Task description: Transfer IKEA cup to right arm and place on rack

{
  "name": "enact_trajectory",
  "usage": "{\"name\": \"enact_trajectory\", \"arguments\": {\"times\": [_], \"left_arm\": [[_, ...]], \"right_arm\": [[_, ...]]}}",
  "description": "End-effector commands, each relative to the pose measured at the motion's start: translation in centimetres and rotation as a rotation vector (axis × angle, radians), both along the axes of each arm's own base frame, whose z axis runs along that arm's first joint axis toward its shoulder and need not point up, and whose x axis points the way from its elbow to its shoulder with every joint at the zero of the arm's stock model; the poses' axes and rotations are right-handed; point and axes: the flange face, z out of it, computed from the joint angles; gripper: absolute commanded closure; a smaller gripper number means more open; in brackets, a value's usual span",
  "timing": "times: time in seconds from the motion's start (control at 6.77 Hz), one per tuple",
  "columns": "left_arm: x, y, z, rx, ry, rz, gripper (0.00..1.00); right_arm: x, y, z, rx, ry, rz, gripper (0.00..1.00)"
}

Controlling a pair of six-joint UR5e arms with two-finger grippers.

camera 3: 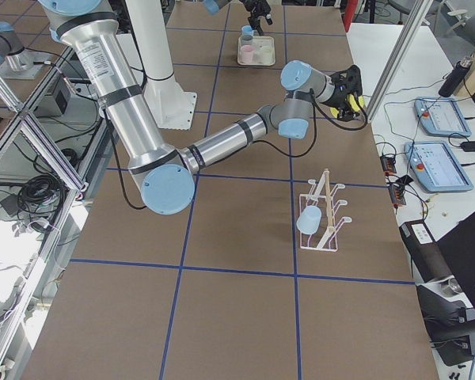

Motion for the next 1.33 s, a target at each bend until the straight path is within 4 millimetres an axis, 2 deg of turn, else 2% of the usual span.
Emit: {"name": "enact_trajectory", "arguments": {"times": [0.0,0.15,0.3,0.44,0.59,0.74,0.89,1.18], "left_arm": [[-1.8,-0.7,3.6,0.099,-0.296,0.106,0.01],[-3.6,-1.0,5.8,0.157,-0.378,0.175,0.01],[-6.6,-1.9,7.6,0.180,-0.437,0.236,0.01],[-10.0,-3.0,9.3,0.210,-0.501,0.260,0.01],[-12.1,-3.4,12.4,0.252,-0.593,0.284,0.01],[-13.0,-4.4,14.7,0.288,-0.657,0.305,0.00],[-12.7,-4.9,15.9,0.280,-0.672,0.318,0.00],[-12.6,-5.0,16.2,0.276,-0.673,0.320,0.00]], "right_arm": [[2.8,-2.7,5.8,0.022,0.266,0.053,1.00],[4.2,-3.9,8.3,0.011,0.348,0.051,1.00],[5.1,-4.9,10.3,0.010,0.425,0.052,1.00],[5.3,-5.2,11.6,0.015,0.488,0.052,1.00],[5.4,-5.5,13.4,0.012,0.547,0.031,1.00],[5.5,-5.5,14.2,-0.001,0.553,0.030,1.00],[6.0,-4.9,15.9,-0.017,0.581,0.041,1.00],[6.4,-4.2,21.2,0.022,0.580,0.076,1.00]]}}
